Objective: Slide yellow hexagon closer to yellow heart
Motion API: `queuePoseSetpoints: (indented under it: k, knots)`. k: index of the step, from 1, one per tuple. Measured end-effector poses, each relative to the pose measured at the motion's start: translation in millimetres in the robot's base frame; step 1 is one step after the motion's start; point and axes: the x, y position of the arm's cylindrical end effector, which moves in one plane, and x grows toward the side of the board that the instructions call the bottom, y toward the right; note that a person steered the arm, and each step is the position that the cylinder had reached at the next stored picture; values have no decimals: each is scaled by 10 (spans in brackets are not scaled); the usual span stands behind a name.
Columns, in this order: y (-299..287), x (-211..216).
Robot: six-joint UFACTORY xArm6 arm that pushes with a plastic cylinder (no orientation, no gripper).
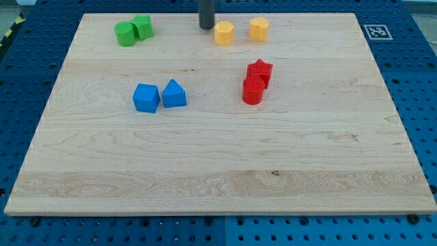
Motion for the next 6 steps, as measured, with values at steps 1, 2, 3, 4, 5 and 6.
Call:
queuePoseSetpoints:
  k: [1,2,3,4,5,6]
  knots:
    - [153,192]
    - [351,253]
    - [411,322]
    - [289,405]
    - [523,405]
    - [702,412]
